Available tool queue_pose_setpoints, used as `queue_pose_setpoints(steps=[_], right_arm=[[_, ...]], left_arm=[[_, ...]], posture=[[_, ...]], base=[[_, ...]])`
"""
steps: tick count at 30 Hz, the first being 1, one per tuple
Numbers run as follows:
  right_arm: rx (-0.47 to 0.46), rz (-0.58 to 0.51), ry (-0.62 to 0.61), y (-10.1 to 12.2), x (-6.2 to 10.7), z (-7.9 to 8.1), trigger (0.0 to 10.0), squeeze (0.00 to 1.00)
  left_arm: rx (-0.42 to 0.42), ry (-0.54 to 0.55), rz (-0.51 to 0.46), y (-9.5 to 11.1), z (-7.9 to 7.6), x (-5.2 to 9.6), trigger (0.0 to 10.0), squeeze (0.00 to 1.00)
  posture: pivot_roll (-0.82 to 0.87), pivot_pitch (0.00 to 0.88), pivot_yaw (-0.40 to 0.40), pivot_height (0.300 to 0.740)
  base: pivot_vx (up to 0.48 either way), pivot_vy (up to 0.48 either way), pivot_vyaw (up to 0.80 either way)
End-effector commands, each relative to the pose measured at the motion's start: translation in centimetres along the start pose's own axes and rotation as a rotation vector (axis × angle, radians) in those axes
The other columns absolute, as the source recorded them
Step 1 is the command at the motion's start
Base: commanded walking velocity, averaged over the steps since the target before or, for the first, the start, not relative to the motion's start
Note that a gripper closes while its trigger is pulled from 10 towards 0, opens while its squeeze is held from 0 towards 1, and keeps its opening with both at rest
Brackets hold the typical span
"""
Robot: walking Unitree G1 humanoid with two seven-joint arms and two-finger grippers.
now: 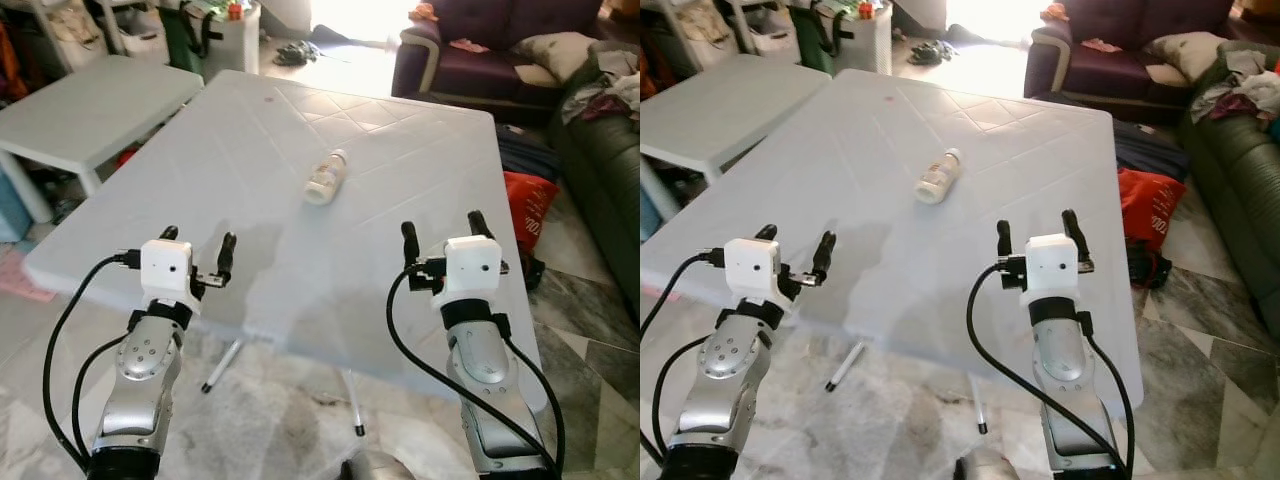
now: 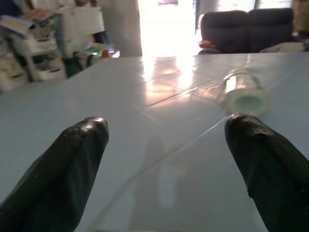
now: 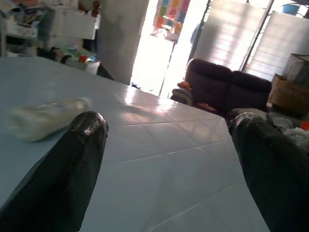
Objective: Restocking fridge
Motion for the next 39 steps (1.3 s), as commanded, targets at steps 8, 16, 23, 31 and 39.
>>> queue_pose_setpoints(steps=[8, 16, 23, 31, 39], right_arm=[[0.001, -0.008, -0.013, 0.2, -0.4, -0.2, 10.0, 0.00], [-0.004, 0.001, -0.019, 0.1, -0.5, -0.3, 10.0, 0.00], [-0.017, 0.008, -0.027, 0.0, -1.0, -0.8, 10.0, 0.00], [-0.078, 0.021, -0.023, 0.3, -2.8, -1.7, 10.0, 0.00], [-0.106, -0.015, 0.059, 2.4, -5.9, -2.0, 10.0, 0.00]], left_arm=[[0.009, -0.001, 0.003, 0.3, 0.0, -0.2, 10.0, 0.00], [-0.026, 0.015, -0.022, 1.0, 0.2, -0.7, 10.0, 0.00], [-0.043, 0.004, -0.031, 1.3, -0.2, -0.8, 10.0, 0.00], [-0.053, -0.009, -0.021, 1.2, -0.3, -0.5, 10.0, 0.00], [-0.071, -0.026, -0.008, 1.4, 0.0, -0.1, 10.0, 0.00]], posture=[[-0.05, 0.048, -0.012, 0.740], [-0.05, 0.075, -0.012, 0.740], [-0.05, 0.098, -0.015, 0.740], [-0.03, 0.112, -0.006, 0.740], [-0.01, 0.146, 0.010, 0.740]], base=[[0.432, 0.101, 0.00], [0.119, 0.188, 0.00], [0.000, 0.000, 0.00], [0.000, 0.000, 0.00], [0.000, 0.000, 0.00]])
Point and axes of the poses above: a point about 5 cm out from each wrist's last joint towards the gripper, its own x axis pointing back from the gripper into the wrist, its own y axis along the axis of the wrist's last joint, z = x × y, the point moved 1 cm from there along -x, pointing out of the wrist towards the gripper, and after that the axes turned 3 degrees about -x, right-handed, at the moved point
